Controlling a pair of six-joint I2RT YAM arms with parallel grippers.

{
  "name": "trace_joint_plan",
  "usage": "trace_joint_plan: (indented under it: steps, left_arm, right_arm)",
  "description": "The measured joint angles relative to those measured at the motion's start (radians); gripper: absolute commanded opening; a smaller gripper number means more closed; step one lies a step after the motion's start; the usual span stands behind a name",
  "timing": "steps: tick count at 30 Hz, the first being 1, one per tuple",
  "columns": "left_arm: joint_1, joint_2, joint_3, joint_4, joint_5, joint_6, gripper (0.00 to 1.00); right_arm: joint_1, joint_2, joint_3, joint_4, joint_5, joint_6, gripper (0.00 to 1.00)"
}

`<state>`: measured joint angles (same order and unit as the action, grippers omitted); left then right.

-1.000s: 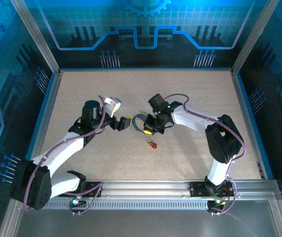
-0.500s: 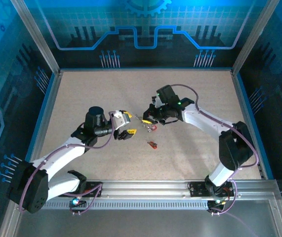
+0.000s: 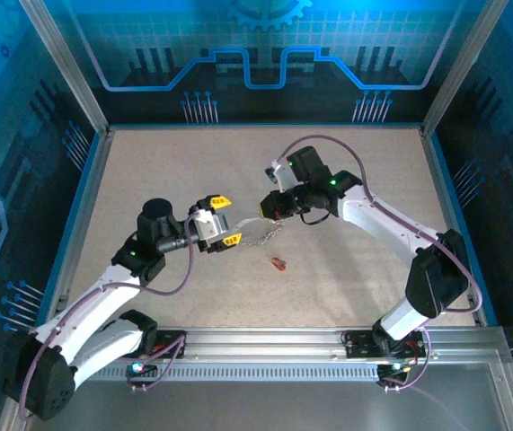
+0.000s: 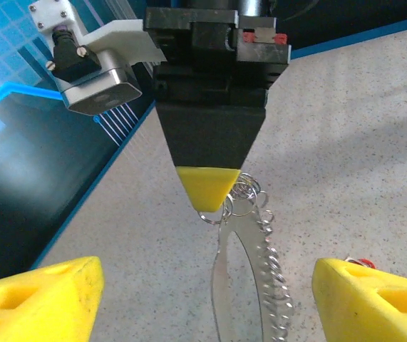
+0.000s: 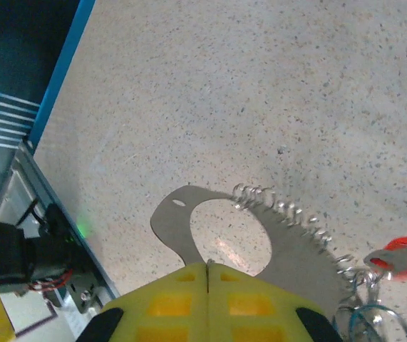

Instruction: Put the keys on the keyring

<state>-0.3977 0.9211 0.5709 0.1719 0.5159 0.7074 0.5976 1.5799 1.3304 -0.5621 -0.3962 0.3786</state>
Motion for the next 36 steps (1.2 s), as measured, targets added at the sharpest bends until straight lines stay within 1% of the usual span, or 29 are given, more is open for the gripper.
trace_joint_plan:
  steps: [3, 7, 10, 13, 16, 18, 21, 24, 28, 32, 36]
  left_arm:
    - [0.0, -0.003, 0.001, -0.035, -0.004, 0.001, 0.77]
    - [0.0, 0.002, 0.039, -0.115, -0.055, -0.033, 0.76]
    - [0.0, 0.0, 0.084, -0.145, -0.087, -0.058, 0.76]
    - [0.0, -0.01, 0.09, -0.142, -0.092, -0.081, 0.75]
    - [0.0, -0.011, 0.095, -0.154, -0.081, -0.108, 0.74]
    - [0.0, -0.011, 0.105, -0.171, -0.076, -0.132, 0.72]
    - [0.0, -0.011, 0.124, -0.175, -0.067, -0.166, 0.65]
    - [0.0, -0.01, 0.128, -0.175, -0.039, -0.193, 0.56]
    - [0.0, 0.011, 0.128, -0.174, 0.021, -0.213, 0.48]
    - [0.0, 0.041, 0.128, -0.174, 0.07, -0.214, 0.43]
    - [0.0, 0.058, 0.128, -0.166, 0.117, -0.217, 0.4]
  right_arm:
    - [0.009, -0.034, 0.0, -0.016, 0.006, -0.096, 0.0]
    - [0.027, -0.119, -0.033, 0.026, 0.021, -0.214, 0.0]
    - [0.045, -0.222, -0.134, 0.134, 0.023, -0.294, 0.0]
    - [0.059, -0.308, -0.249, 0.258, 0.04, -0.357, 0.0]
    - [0.064, -0.344, -0.327, 0.365, 0.051, -0.422, 0.0]
    - [0.064, -0.346, -0.347, 0.408, 0.053, -0.461, 0.0]
    - [0.064, -0.348, -0.365, 0.472, 0.056, -0.507, 0.0]
    - [0.064, -0.367, -0.419, 0.57, 0.044, -0.547, 0.0]
    - [0.065, -0.39, -0.504, 0.677, -0.016, -0.587, 0.0]
    - [0.065, -0.389, -0.514, 0.733, -0.082, -0.605, 0.0]
    - [0.066, -0.395, -0.537, 0.819, -0.141, -0.612, 0.0]
